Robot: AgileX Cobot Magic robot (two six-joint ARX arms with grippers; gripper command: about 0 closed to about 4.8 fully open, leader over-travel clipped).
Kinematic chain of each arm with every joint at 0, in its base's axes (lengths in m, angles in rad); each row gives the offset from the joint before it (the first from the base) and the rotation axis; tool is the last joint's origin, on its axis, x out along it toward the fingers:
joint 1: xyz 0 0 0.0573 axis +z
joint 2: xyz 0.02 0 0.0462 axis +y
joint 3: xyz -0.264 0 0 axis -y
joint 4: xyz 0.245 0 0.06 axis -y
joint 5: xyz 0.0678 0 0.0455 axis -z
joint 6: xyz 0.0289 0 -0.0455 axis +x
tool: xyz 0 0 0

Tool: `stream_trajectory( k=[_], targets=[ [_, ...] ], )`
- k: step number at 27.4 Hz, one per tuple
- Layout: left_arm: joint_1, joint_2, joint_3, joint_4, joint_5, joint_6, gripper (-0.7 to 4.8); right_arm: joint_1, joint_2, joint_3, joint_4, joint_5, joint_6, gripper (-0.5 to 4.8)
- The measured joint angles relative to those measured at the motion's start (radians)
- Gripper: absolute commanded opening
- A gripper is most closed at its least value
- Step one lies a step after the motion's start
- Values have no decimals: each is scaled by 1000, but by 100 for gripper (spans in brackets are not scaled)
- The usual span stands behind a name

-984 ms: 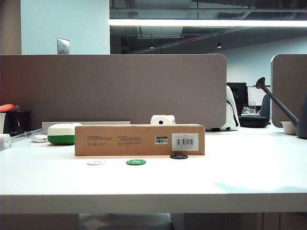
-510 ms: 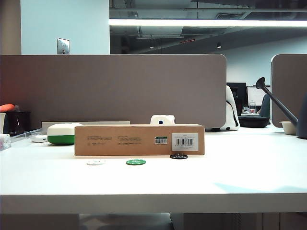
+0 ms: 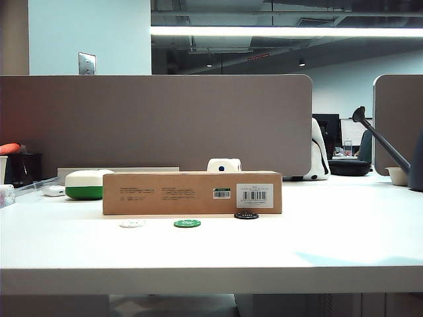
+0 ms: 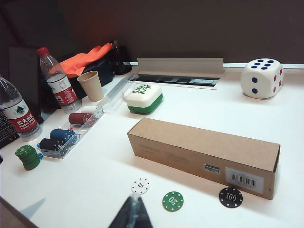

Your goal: Push the chip with the highest value in the row forward next to the rectangular box.

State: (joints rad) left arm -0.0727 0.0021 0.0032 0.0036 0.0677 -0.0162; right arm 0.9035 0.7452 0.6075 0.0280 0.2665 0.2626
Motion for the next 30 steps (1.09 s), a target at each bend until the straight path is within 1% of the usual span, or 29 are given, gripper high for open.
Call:
stream_trajectory(
  k=[23, 25, 26, 29, 30],
  targets=[
    [0, 0, 0, 0, 0, 0, -5, 0, 0, 0, 0, 0, 0, -5],
    [0, 0, 0, 0, 0, 0, -5, -3, -12, 0, -21, 0, -18, -5],
    [0, 0, 0, -1, 0, 0, -5, -27, -54, 0, -73, -6, -46, -5],
    [0, 0, 0, 0, 0, 0, -5, -92, -145, 0, -169, -20, -56, -5],
    [0, 0, 0, 0, 0, 0, -5, -142, -196, 0, -225, -26, -58, -5]
  ],
)
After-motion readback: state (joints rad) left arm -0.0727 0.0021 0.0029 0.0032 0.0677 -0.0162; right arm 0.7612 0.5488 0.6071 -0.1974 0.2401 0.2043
